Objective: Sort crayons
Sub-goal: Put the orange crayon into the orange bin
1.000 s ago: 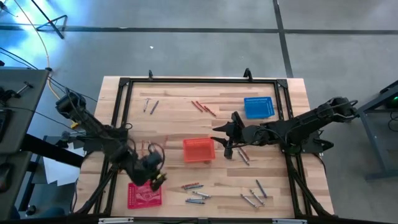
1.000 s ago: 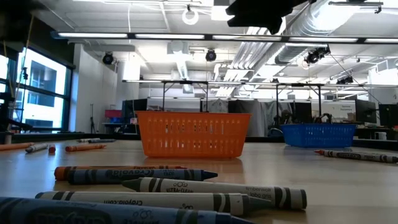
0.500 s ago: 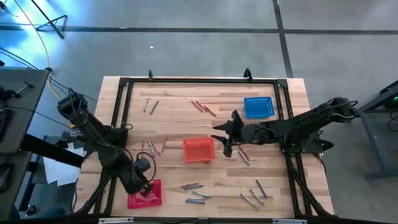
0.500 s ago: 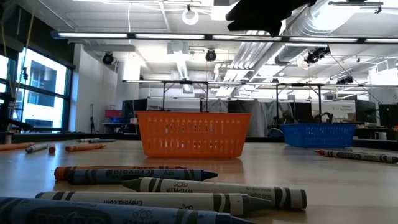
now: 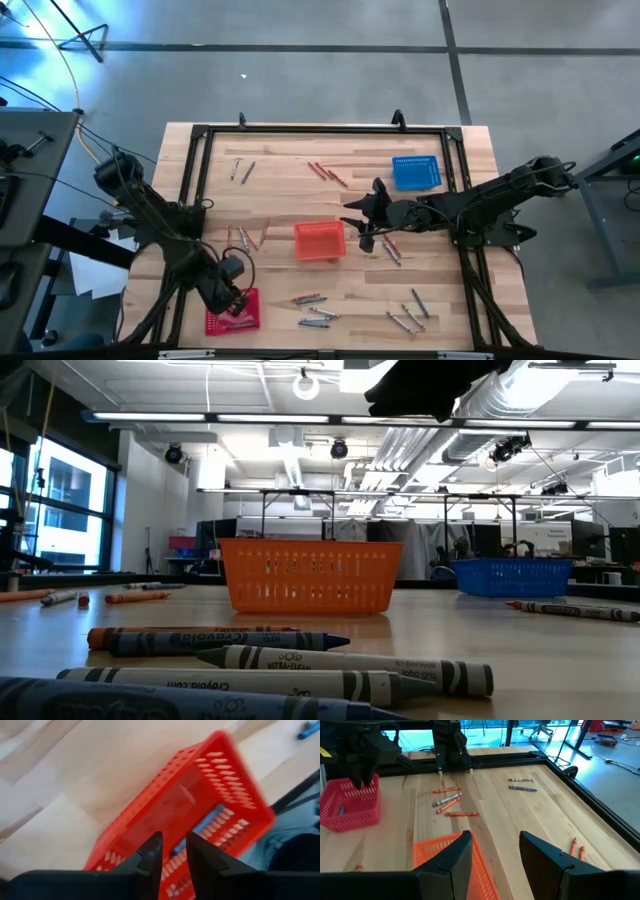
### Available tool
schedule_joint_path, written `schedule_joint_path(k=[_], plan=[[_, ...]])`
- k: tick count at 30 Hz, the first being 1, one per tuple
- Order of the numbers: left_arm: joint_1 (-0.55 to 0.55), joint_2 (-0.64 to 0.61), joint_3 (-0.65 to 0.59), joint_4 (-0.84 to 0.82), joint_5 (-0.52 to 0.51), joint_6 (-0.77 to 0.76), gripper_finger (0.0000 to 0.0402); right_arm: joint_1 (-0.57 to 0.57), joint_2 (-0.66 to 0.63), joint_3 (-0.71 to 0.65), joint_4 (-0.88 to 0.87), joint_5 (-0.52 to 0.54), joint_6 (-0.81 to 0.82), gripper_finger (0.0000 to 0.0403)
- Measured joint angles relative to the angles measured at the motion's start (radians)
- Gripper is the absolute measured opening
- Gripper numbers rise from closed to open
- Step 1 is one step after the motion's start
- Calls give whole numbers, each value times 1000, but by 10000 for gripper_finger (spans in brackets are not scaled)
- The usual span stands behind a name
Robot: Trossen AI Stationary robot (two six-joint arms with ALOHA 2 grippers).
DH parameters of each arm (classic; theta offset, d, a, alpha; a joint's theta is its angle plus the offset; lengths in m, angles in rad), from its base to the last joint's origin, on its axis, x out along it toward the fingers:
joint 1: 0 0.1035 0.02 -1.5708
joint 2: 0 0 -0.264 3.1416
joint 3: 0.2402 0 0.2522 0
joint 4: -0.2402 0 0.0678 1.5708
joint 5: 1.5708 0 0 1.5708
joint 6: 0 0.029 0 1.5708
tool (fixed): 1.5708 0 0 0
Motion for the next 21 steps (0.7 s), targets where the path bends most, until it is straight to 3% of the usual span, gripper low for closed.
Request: schedule_joint_path(k=[4,9,15,21], plan=[[37,-37,1,80,-58,104,76,-5,-2,0,-19,-2,47,158],[106,-80,1,125,-128,273,76,-4,-32,0,-165,-6,176,158],[217,-134,1,124,-288,566,76,-4,-49,0,-577,-46,572,158],[297,-172,1,210,-560,890,76,31,-19,-1,-875,-58,941,158]])
